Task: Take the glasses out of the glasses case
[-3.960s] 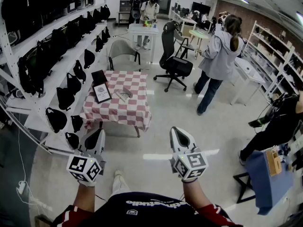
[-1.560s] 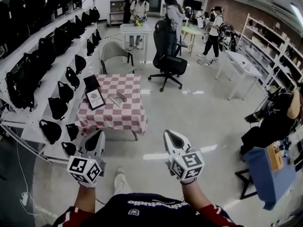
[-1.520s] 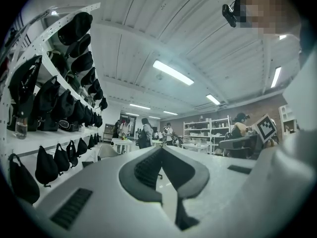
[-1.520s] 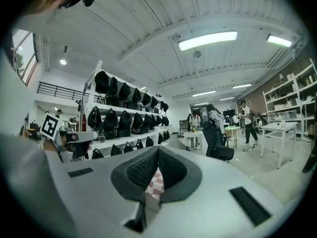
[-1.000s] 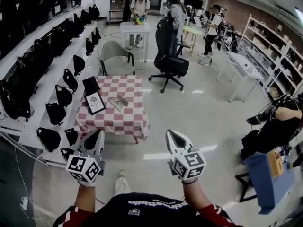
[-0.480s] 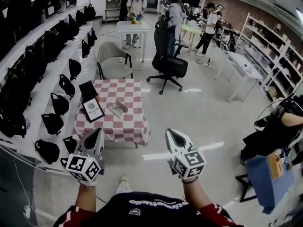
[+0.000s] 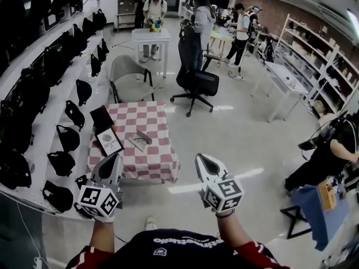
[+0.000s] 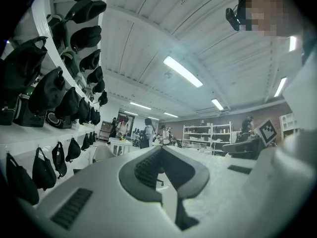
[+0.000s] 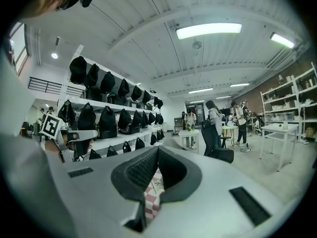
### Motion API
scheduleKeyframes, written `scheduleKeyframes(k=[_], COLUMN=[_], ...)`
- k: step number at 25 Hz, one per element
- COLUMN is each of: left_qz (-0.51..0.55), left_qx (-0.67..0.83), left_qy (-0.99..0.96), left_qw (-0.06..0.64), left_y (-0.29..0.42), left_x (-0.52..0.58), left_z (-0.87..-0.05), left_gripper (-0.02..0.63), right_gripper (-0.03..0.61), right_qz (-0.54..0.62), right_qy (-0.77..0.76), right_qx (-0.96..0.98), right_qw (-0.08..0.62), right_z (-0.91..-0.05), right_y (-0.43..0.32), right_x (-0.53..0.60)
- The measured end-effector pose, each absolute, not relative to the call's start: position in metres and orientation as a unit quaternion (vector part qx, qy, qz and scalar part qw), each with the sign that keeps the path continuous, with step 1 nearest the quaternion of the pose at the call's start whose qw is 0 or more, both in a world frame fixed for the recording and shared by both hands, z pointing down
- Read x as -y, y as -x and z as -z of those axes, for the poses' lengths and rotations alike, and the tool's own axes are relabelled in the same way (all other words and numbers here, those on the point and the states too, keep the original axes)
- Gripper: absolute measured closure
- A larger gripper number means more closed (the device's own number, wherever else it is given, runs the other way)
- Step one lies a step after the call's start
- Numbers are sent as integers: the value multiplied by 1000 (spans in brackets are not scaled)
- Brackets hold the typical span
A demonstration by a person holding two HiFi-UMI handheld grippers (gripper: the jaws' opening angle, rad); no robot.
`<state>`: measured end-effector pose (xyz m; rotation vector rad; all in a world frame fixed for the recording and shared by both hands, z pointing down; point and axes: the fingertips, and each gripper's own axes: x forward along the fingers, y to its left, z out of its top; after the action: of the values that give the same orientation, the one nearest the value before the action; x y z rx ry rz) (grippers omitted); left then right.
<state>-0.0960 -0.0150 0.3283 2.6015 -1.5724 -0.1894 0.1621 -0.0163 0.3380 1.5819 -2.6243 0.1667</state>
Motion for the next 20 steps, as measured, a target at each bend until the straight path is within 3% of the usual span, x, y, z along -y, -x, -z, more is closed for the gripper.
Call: scheduleKeyframes(k=[20], left_qz=[64], left_qx=[492], left_qy=[-867], left_qw=[55], left_y=[159], left_x=[128], left_z=[-338], left_gripper=[609], right_gripper=[578], right_qz=[-53], right_qy=[-530], right_qx=[845], right_qw=[49], right_z=[-343], right_y=[-92], right_x=[110])
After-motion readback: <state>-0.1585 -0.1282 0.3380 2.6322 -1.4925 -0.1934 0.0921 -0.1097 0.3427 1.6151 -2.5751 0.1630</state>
